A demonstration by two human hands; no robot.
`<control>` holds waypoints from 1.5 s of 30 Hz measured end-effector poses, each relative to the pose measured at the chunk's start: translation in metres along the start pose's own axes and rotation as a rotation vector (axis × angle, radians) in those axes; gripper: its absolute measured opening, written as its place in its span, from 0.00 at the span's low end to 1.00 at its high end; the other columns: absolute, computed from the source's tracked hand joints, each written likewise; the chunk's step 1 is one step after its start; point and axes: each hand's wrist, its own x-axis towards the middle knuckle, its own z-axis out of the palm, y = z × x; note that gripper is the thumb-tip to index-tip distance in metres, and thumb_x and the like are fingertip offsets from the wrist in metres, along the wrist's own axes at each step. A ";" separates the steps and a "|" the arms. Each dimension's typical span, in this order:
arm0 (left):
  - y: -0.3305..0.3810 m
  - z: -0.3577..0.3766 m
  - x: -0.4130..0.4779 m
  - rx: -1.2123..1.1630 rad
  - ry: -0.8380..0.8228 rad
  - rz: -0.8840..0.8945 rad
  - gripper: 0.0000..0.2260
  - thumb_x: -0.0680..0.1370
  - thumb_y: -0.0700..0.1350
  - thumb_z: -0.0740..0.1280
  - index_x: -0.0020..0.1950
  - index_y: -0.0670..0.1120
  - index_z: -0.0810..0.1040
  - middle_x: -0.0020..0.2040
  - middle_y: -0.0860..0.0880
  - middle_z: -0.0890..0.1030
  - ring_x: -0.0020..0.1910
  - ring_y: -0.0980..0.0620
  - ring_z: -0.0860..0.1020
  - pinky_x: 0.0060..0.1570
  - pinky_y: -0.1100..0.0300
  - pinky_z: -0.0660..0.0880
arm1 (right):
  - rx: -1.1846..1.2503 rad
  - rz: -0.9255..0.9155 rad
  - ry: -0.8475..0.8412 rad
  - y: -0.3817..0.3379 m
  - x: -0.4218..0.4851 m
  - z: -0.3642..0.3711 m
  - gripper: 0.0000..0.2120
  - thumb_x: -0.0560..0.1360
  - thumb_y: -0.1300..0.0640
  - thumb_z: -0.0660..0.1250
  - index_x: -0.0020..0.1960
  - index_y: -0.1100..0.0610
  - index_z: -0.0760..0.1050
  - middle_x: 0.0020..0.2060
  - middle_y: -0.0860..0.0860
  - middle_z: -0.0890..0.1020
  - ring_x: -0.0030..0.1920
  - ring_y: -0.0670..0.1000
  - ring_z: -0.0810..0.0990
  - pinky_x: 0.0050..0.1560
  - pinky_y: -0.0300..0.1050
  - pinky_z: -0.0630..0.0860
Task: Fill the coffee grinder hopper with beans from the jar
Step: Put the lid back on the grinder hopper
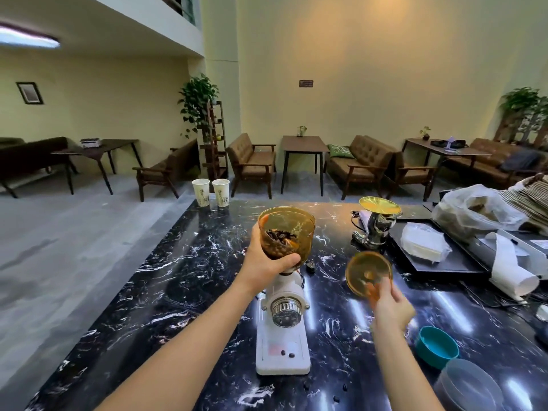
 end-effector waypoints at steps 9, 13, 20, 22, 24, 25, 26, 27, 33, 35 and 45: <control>0.000 0.001 0.001 -0.003 0.028 0.013 0.41 0.59 0.51 0.80 0.67 0.55 0.61 0.58 0.57 0.74 0.54 0.70 0.74 0.47 0.76 0.72 | -0.637 -1.773 -0.667 -0.109 -0.113 0.096 0.09 0.68 0.63 0.70 0.48 0.59 0.83 0.43 0.55 0.87 0.41 0.53 0.86 0.38 0.44 0.82; 0.000 0.003 0.001 -0.025 0.032 0.011 0.40 0.59 0.52 0.81 0.65 0.55 0.64 0.57 0.54 0.78 0.54 0.61 0.78 0.52 0.63 0.77 | -0.880 -1.961 -0.658 -0.092 -0.121 0.099 0.04 0.65 0.64 0.71 0.39 0.58 0.80 0.34 0.51 0.84 0.35 0.52 0.83 0.32 0.41 0.78; -0.003 0.002 0.002 -0.062 0.024 -0.015 0.39 0.58 0.53 0.82 0.59 0.70 0.63 0.56 0.58 0.78 0.53 0.61 0.79 0.47 0.65 0.77 | -1.100 -1.861 -0.703 -0.092 -0.116 0.097 0.06 0.65 0.57 0.74 0.42 0.55 0.82 0.38 0.51 0.85 0.38 0.55 0.82 0.30 0.46 0.78; -0.004 0.001 0.002 -0.064 0.020 -0.015 0.40 0.58 0.54 0.82 0.62 0.70 0.63 0.57 0.58 0.78 0.54 0.61 0.79 0.48 0.64 0.78 | -1.101 -1.822 -0.769 -0.098 -0.117 0.096 0.07 0.68 0.51 0.71 0.42 0.54 0.83 0.40 0.51 0.85 0.40 0.56 0.82 0.34 0.48 0.79; -0.005 0.001 0.003 -0.067 0.015 -0.010 0.43 0.59 0.54 0.82 0.67 0.63 0.62 0.58 0.55 0.78 0.56 0.58 0.79 0.51 0.59 0.79 | -1.053 -1.740 -0.788 -0.106 -0.118 0.100 0.15 0.67 0.44 0.69 0.48 0.52 0.82 0.46 0.51 0.85 0.47 0.56 0.82 0.43 0.52 0.79; -0.005 0.001 0.003 -0.065 0.013 -0.009 0.44 0.59 0.54 0.82 0.68 0.61 0.61 0.59 0.54 0.78 0.57 0.57 0.78 0.53 0.56 0.78 | -1.062 -1.658 -0.805 -0.110 -0.119 0.106 0.21 0.66 0.39 0.68 0.55 0.49 0.80 0.53 0.52 0.83 0.54 0.55 0.80 0.51 0.55 0.77; -0.006 0.001 0.002 -0.061 0.013 -0.011 0.44 0.59 0.55 0.82 0.69 0.60 0.61 0.60 0.54 0.77 0.58 0.56 0.78 0.54 0.55 0.78 | -1.123 -1.538 -0.842 -0.113 -0.119 0.114 0.29 0.65 0.35 0.66 0.63 0.45 0.74 0.61 0.52 0.78 0.62 0.55 0.74 0.59 0.58 0.72; -0.006 0.001 0.002 -0.059 0.014 -0.016 0.45 0.59 0.55 0.81 0.69 0.60 0.61 0.60 0.55 0.77 0.58 0.57 0.77 0.54 0.56 0.78 | -1.225 -1.394 -0.902 -0.116 -0.117 0.123 0.37 0.63 0.31 0.64 0.69 0.40 0.65 0.69 0.54 0.71 0.70 0.56 0.66 0.65 0.60 0.65; -0.004 0.002 0.002 -0.077 0.005 -0.036 0.41 0.58 0.52 0.79 0.63 0.70 0.60 0.59 0.61 0.74 0.56 0.64 0.75 0.48 0.66 0.75 | -1.479 -0.780 -1.276 -0.129 -0.103 0.166 0.41 0.61 0.37 0.72 0.71 0.39 0.60 0.70 0.49 0.69 0.67 0.53 0.68 0.61 0.48 0.68; -0.003 0.001 0.002 -0.093 -0.004 -0.043 0.41 0.58 0.53 0.79 0.63 0.69 0.60 0.59 0.61 0.74 0.56 0.65 0.76 0.47 0.67 0.76 | -1.536 -0.784 -1.291 -0.131 -0.102 0.171 0.39 0.61 0.37 0.71 0.69 0.39 0.63 0.67 0.48 0.71 0.63 0.52 0.70 0.59 0.48 0.71; -0.004 0.001 0.002 -0.092 -0.015 -0.045 0.45 0.58 0.54 0.80 0.68 0.62 0.59 0.60 0.59 0.74 0.59 0.59 0.75 0.53 0.58 0.77 | -1.674 -0.686 -1.315 -0.128 -0.100 0.164 0.39 0.63 0.34 0.67 0.70 0.35 0.55 0.71 0.50 0.67 0.67 0.56 0.67 0.66 0.57 0.68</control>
